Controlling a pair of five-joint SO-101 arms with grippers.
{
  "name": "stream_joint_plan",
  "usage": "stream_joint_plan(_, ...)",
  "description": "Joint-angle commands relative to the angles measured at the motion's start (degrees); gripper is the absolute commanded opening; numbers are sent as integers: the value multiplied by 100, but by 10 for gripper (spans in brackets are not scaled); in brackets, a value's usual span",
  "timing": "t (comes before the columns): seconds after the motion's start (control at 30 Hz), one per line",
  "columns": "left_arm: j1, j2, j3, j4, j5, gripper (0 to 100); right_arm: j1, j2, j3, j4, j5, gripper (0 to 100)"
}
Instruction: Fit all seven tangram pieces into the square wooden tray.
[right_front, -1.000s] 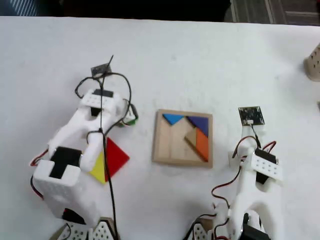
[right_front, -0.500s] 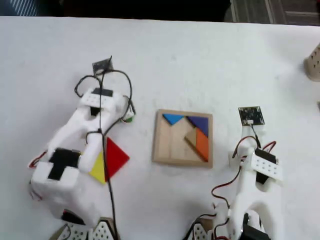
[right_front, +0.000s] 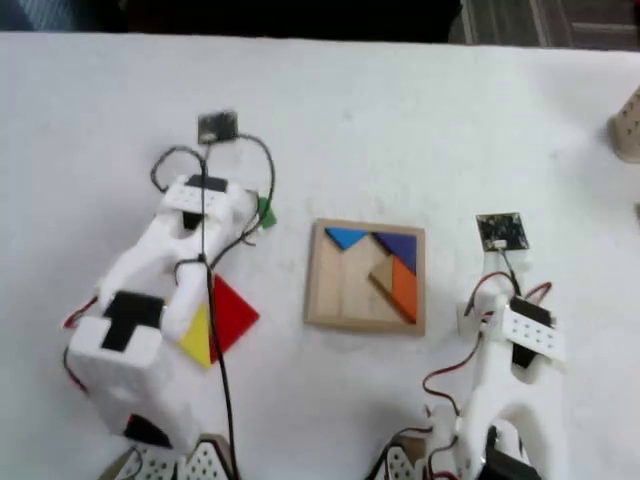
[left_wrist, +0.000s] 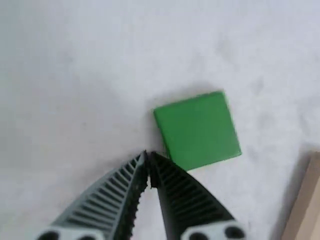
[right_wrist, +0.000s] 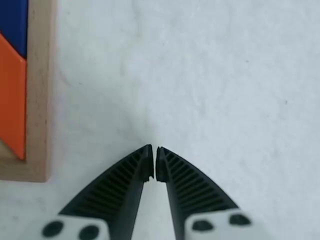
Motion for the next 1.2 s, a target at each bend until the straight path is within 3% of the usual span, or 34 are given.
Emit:
stream_joint_plan(0.0,48,-92,-141,-70,-44,42,-13,-171,-26,110,53,19)
stream_joint_plan(0.2,-13,-259,-229,-62,-53,46,-22,-171,-26,110,53,19)
stream_joint_plan(0.33,31,-1007,-396,404,97,49,-31,-171,-26,110,53,19)
stream_joint_plan(0.53,277,-1789,-202,448,888,233,-40,-171,-26,110,53,19)
stream_joint_plan(0.7,251,-1349,-299,378,1521,391,-40,-171,-26,110,53,19)
stream_joint_plan(0.97,127,-31,-1002,387,1644,391,-40,-171,-26,110,53,19)
stream_joint_plan(1.17,-154,549,-1609,888,1626,392,-40,-171,-26,110,53,19)
